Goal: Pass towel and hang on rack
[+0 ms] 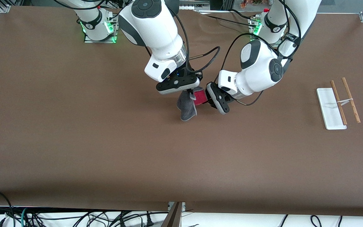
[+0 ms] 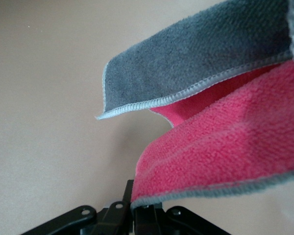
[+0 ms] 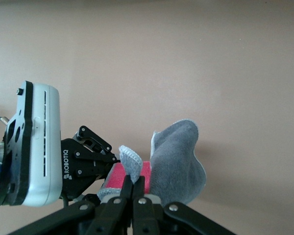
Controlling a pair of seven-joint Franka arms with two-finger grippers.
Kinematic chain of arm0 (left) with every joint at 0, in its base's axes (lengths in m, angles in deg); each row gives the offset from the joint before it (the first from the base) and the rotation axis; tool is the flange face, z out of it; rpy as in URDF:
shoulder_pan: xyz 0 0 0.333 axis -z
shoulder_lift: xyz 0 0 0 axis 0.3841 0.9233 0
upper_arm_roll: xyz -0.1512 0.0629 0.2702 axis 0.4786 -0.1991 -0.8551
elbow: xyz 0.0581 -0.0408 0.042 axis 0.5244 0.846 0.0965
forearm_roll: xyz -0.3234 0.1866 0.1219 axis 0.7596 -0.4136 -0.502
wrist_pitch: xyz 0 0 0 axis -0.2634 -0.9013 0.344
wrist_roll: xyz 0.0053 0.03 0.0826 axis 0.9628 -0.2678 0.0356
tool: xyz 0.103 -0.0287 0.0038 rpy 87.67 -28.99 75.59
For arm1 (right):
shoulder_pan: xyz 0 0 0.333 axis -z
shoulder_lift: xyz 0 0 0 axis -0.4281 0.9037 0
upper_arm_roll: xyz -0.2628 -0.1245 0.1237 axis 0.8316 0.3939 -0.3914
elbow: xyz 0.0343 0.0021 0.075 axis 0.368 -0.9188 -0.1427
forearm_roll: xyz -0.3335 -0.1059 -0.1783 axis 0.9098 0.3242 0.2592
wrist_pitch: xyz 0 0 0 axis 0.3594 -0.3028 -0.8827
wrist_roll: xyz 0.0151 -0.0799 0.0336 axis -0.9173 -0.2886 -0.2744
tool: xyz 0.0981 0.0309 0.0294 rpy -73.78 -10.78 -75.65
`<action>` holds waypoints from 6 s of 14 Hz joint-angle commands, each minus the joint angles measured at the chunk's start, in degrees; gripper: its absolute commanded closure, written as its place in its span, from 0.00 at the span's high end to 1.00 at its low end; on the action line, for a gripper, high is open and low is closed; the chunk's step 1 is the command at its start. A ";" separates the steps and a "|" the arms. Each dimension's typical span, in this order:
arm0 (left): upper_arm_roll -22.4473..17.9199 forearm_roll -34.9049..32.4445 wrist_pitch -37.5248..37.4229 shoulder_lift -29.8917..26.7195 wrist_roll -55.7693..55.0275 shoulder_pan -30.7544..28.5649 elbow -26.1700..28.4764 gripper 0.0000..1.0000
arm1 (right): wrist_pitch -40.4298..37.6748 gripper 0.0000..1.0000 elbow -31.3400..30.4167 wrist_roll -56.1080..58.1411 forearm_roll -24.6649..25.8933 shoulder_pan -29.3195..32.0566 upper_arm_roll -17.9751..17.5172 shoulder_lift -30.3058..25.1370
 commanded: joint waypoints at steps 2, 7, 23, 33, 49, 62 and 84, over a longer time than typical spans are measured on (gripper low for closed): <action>0.03 1.83 0.20 0.47 2.25 -0.28 -0.63 0.00 | -0.34 0.06 0.39 0.03 0.78 -0.14 0.00 -0.47; -0.06 1.74 0.03 0.38 2.25 -0.80 -0.72 0.00 | -0.17 1.00 0.39 1.61 0.87 0.21 0.26 -0.55; -0.58 -5.01 -47.13 -0.85 0.93 -26.97 -17.32 0.00 | -12.64 1.00 0.39 20.57 0.78 13.46 2.90 -3.80; -1.19 -20.93 -56.40 3.80 12.08 -45.35 -23.12 0.00 | -21.08 1.00 -3.54 40.18 -0.01 31.31 4.04 -11.78; -6.29 -29.63 -61.06 7.32 30.71 -55.82 -31.74 0.00 | -29.79 1.00 -18.05 42.99 -4.23 32.55 20.91 -28.67; -15.08 -29.73 -60.36 12.77 41.27 -56.17 -36.84 0.00 | -30.84 1.00 -18.95 45.03 -5.37 30.18 22.24 -27.80; -21.68 -29.64 -52.64 19.28 50.59 -53.29 -46.41 1.00 | -30.14 1.00 -18.33 46.52 -5.29 30.44 22.33 -26.75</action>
